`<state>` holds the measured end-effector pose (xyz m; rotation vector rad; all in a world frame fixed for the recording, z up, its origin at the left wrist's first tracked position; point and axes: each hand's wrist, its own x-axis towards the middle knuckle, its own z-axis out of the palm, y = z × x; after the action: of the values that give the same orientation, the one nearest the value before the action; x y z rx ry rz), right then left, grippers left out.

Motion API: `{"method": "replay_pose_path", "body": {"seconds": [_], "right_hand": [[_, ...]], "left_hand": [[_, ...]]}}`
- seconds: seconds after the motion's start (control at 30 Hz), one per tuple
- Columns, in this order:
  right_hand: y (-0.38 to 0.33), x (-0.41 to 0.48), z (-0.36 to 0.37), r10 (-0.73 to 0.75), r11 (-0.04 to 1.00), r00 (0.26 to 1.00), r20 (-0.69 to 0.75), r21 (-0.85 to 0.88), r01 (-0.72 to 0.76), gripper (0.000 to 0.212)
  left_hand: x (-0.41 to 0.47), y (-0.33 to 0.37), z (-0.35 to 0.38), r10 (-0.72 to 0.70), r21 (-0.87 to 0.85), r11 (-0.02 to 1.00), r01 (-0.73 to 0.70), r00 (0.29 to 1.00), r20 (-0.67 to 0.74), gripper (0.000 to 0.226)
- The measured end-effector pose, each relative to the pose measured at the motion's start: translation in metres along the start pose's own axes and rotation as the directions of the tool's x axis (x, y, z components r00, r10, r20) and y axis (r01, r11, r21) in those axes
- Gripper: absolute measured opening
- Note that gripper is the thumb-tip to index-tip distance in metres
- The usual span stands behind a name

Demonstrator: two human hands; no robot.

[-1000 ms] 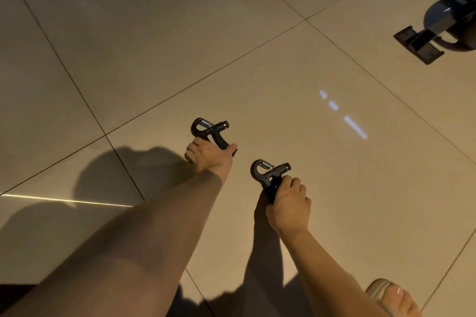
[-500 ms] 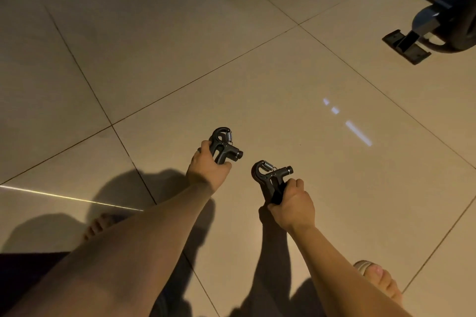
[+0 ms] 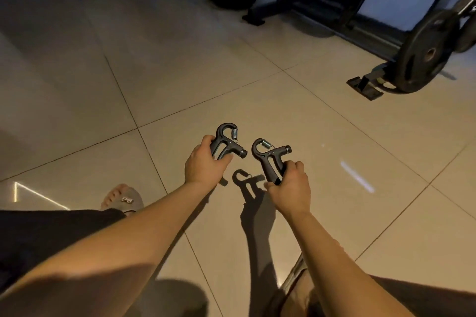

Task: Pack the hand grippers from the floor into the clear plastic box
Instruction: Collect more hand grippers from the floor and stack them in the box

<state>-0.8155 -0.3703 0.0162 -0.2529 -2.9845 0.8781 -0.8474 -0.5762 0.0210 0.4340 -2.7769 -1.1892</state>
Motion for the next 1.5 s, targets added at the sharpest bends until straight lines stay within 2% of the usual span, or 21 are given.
{"method": "replay_pose_path", "body": {"seconds": [0.33,0.57,0.8,1.17,1.33,1.5], "right_hand": [[-0.041,-0.099,-0.142,-0.181,0.969,0.962,-0.206,0.13,0.21,0.059],[-0.035,-0.196,-0.244,-0.277,0.949,0.913,-0.298,0.066,0.309,0.059],[-0.004,-0.307,-0.309,-0.317,0.941,0.887,-0.337,0.004,0.338,0.061],[0.087,-0.493,-0.407,-0.232,0.971,0.923,-0.307,-0.124,0.202,0.058],[0.136,-0.577,-0.458,-0.132,0.981,0.942,-0.308,-0.177,0.079,0.064],[0.197,-0.661,-0.49,-0.006,0.982,0.939,-0.345,-0.181,-0.06,0.061]], "left_hand": [[-0.147,0.108,-0.128,0.186,-0.062,0.979,-0.196,0.973,-0.14,0.054],[-0.262,0.165,-0.189,0.318,-0.029,0.945,-0.325,0.937,-0.146,0.058],[-0.371,0.19,-0.209,0.39,-0.062,0.914,-0.401,0.911,-0.136,0.057],[-0.531,0.223,-0.179,0.497,-0.18,0.857,-0.482,0.867,0.044,0.065],[-0.608,0.258,-0.153,0.576,-0.216,0.813,-0.541,0.801,0.16,0.059],[-0.688,0.289,-0.123,0.637,-0.262,0.771,-0.581,0.712,0.296,0.059]]}}
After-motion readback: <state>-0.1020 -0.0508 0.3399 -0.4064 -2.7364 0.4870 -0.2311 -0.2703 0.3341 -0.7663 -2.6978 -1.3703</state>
